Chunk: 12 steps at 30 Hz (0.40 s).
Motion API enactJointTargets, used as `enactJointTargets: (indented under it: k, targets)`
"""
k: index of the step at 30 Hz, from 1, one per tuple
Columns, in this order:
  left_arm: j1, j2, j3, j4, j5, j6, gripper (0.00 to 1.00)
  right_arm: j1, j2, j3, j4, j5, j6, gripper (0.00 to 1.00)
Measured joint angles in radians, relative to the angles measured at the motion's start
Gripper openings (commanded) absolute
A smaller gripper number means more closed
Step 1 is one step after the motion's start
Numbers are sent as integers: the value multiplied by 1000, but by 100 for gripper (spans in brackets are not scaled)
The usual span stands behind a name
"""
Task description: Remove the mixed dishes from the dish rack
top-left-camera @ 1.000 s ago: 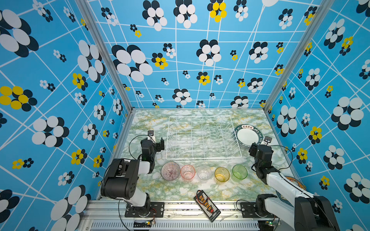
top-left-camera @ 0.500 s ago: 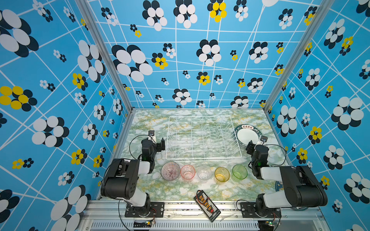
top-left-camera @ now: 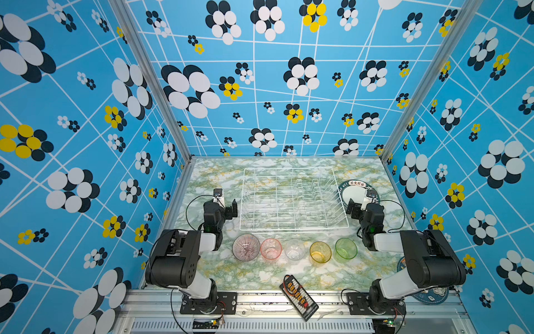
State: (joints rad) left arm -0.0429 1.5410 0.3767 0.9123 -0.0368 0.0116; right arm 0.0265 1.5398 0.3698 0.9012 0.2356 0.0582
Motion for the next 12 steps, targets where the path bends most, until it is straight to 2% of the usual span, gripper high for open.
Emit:
enactJointTargets:
  k: [12]
  targets:
    - [3, 0, 0, -3, 11, 0, 99, 0, 0, 0, 0, -6, -3, 99]
